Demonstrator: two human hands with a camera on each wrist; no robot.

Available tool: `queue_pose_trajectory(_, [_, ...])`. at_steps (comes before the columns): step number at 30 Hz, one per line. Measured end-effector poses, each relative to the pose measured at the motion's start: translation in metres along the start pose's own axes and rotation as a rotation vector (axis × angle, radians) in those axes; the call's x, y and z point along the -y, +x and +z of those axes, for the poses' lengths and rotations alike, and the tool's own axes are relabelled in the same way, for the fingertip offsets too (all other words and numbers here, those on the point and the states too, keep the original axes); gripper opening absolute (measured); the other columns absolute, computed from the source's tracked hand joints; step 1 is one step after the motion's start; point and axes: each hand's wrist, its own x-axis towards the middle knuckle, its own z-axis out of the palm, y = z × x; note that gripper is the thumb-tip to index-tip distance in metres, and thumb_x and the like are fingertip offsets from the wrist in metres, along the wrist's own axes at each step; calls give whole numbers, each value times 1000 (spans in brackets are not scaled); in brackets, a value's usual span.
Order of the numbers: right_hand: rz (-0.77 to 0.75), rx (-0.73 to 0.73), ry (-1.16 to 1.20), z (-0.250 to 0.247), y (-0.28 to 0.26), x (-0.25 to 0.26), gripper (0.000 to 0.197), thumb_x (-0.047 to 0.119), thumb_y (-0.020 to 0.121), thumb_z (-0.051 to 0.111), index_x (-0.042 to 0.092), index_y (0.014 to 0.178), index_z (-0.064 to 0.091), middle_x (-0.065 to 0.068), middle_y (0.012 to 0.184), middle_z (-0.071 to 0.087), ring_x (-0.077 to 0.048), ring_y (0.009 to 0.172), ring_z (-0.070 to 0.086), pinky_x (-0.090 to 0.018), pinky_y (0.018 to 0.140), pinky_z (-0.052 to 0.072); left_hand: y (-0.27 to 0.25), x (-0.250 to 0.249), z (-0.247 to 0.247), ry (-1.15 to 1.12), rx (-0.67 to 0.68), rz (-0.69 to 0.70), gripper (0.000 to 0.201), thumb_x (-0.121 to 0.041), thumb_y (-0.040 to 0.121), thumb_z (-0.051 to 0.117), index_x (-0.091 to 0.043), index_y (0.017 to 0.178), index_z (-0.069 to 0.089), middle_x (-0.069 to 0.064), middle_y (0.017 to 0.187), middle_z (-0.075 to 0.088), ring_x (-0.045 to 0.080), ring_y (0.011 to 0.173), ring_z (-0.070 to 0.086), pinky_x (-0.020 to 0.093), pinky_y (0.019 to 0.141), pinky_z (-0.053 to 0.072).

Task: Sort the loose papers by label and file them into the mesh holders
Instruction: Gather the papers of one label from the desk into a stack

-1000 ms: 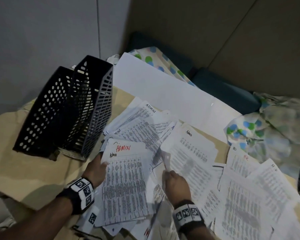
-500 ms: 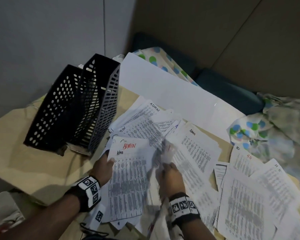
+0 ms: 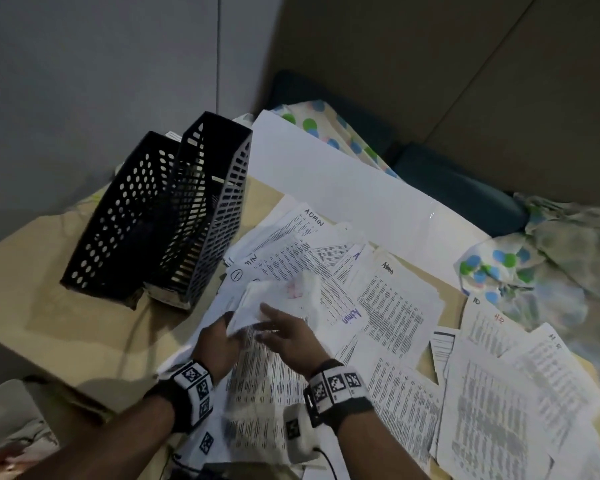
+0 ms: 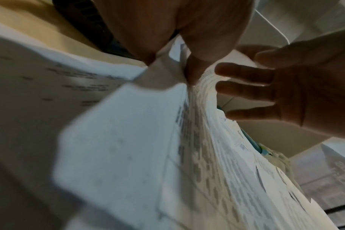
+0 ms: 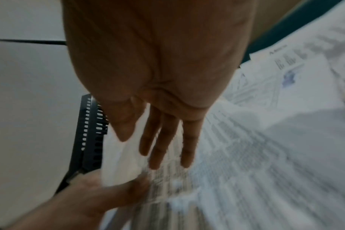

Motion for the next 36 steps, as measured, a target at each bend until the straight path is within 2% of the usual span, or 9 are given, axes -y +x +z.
queue_pose_trajectory(3, [-151, -250, -100, -22, -6, -6, 57, 20, 90, 63, 36, 139, 38, 12, 117, 61, 6, 107, 58, -12, 94, 43, 2, 4, -5, -48, -1, -78, 22, -17, 86, 62, -26, 106, 57, 3, 87, 66, 18, 67, 60, 24, 57, 47])
queue_pose_trajectory(6, [-103, -747, -123, -55, -4, -26, 82, 51, 76, 69, 24, 144, 32, 0, 143, 39, -14, 127, 43, -35, 106, 38, 8, 11, -11, -81, 22, -117, 28, -21, 81, 70, -11, 105, 60, 15, 94, 69, 29, 82, 64, 37, 73, 54])
queue_pose_trajectory(11, [166, -568, 119, -87, 13, -45, 91, 64, 69, 72, 14, 138, 40, -4, 129, 57, -26, 118, 57, -47, 99, 47, 7, 3, -11, -34, 192, -31, 29, -16, 80, 70, -19, 105, 56, -1, 88, 65, 17, 84, 63, 26, 73, 49])
queue_pose_trajectory(14, [126, -629, 117, -80, 14, -41, 67, 32, 78, 74, 16, 135, 42, -9, 122, 60, -23, 101, 62, -46, 90, 53, 6, 2, -6, -126, 267, 7, 28, -25, 77, 72, -31, 100, 57, -7, 97, 67, 18, 100, 64, 31, 88, 50])
queue_pose_trajectory(18, [-105, -447, -48, -70, 15, -36, 101, 74, 62, 63, 22, 142, 31, 5, 132, 48, -12, 113, 54, -19, 92, 49, 11, -1, 0, -135, 220, -32, 28, -26, 85, 66, -18, 112, 61, -2, 98, 66, 21, 100, 61, 26, 87, 44])
queue_pose_trajectory(21, [-76, -469, -188, -79, 18, -38, 70, 37, 87, 65, 26, 146, 28, 9, 139, 37, -8, 129, 36, -27, 107, 30, 12, -4, -1, -34, 279, 12, 28, -14, 83, 66, -29, 105, 58, -6, 97, 63, 20, 101, 60, 27, 88, 44])
queue_pose_trajectory(27, [12, -345, -372, -74, 20, -53, 35, 14, 93, 50, 28, 125, 57, 0, 116, 67, -19, 95, 66, -37, 85, 56, 19, -4, -3, -225, 296, 114, 58, -11, 83, 68, -36, 127, 39, -12, 127, 49, 5, 120, 45, 29, 105, 33])
queue_pose_trajectory(32, [2, -331, -228, -59, 23, -54, 13, 21, 88, 64, 24, 101, 65, 11, 96, 66, -6, 78, 61, -24, 71, 50, 32, -11, 1, -255, 209, 178, 41, -11, 88, 62, -39, 115, 51, -22, 120, 51, -20, 103, 44, -2, 78, 37])
queue_pose_trajectory(36, [27, -436, 0, -63, 22, -52, 19, 33, 91, 61, 27, 108, 57, 3, 96, 64, -7, 59, 52, -12, 47, 41, 42, -5, 6, -176, 179, 185, 13, -24, 90, 59, -36, 87, 55, 5, 84, 64, 8, 58, 53, 16, 53, 43])
